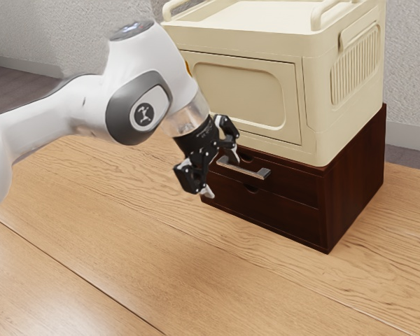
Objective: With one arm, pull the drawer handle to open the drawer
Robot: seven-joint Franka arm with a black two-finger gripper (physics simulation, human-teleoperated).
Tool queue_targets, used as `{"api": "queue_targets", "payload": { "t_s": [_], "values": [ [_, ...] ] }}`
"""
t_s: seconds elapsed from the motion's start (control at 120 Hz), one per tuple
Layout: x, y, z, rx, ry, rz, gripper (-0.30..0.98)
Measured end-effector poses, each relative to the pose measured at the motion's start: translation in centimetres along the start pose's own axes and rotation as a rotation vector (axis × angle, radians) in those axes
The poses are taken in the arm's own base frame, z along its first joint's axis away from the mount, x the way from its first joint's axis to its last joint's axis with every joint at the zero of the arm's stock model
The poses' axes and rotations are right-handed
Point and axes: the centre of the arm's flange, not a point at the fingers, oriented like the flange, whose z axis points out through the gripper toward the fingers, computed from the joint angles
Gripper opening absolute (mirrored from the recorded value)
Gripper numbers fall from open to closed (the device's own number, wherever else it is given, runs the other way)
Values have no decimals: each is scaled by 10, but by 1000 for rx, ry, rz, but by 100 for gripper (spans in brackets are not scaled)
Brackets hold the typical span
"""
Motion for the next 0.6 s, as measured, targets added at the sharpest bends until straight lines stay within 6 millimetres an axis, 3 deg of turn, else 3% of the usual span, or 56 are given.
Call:
{"api": "queue_targets", "payload": {
  "t_s": [0.45, 0.6],
  "values": [
    [3, 9, 19, -12, -2, -15, 67],
    [3, 9, 20, -14, -2, -17, 51]
  ]
}}
